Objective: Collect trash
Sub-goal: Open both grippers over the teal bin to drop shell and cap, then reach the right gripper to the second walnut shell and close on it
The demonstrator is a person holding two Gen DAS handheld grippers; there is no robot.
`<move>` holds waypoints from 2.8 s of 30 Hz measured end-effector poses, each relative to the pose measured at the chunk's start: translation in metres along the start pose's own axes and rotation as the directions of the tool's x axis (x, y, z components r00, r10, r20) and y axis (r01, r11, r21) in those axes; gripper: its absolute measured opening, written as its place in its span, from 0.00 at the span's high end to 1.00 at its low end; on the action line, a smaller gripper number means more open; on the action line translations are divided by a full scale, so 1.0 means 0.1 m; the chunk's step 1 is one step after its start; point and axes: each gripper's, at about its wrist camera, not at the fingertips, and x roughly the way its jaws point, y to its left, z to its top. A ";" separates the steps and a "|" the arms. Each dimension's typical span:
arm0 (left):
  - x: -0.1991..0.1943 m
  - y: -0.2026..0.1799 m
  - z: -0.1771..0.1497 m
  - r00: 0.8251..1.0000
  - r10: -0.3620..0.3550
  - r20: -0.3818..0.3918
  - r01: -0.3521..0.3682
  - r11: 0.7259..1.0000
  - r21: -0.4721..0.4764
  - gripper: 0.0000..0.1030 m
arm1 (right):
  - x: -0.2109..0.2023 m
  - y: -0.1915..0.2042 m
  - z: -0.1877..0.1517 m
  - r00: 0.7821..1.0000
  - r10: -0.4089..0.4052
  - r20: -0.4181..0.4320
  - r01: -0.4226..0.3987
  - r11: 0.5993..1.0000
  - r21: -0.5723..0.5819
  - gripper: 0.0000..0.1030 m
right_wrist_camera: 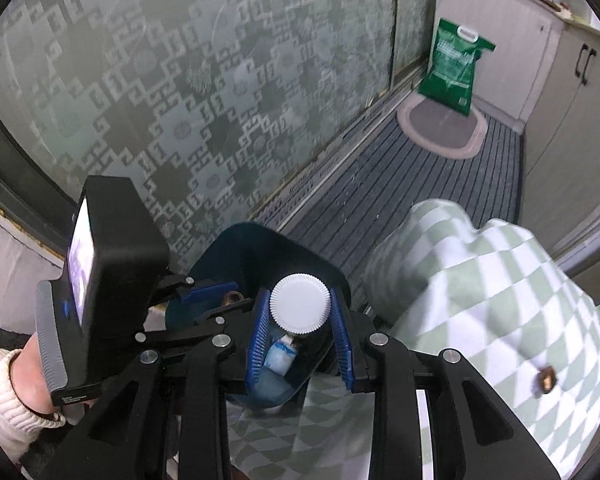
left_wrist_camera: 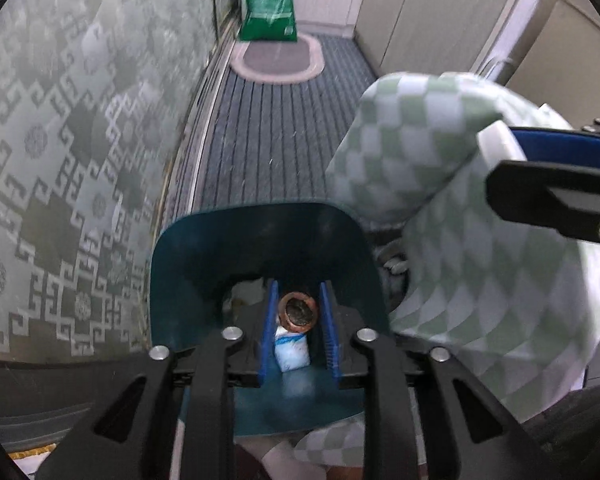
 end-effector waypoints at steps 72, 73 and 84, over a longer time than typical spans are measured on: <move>-0.90 -1.95 -0.10 0.923 -0.313 0.222 0.207 0.893 0.399 0.29 | -0.65 -1.62 -0.81 0.978 -0.188 0.086 0.157 0.945 0.286 0.64; -0.88 -1.98 -0.11 0.924 -0.316 0.217 0.208 0.889 0.407 0.29 | -0.62 -1.60 -0.80 0.977 -0.198 0.080 0.169 0.946 0.275 0.65; -0.78 -2.17 -0.12 0.923 -0.333 0.190 0.215 0.859 0.464 0.28 | -0.53 -1.56 -0.77 0.956 -0.291 0.042 0.274 0.935 0.224 0.81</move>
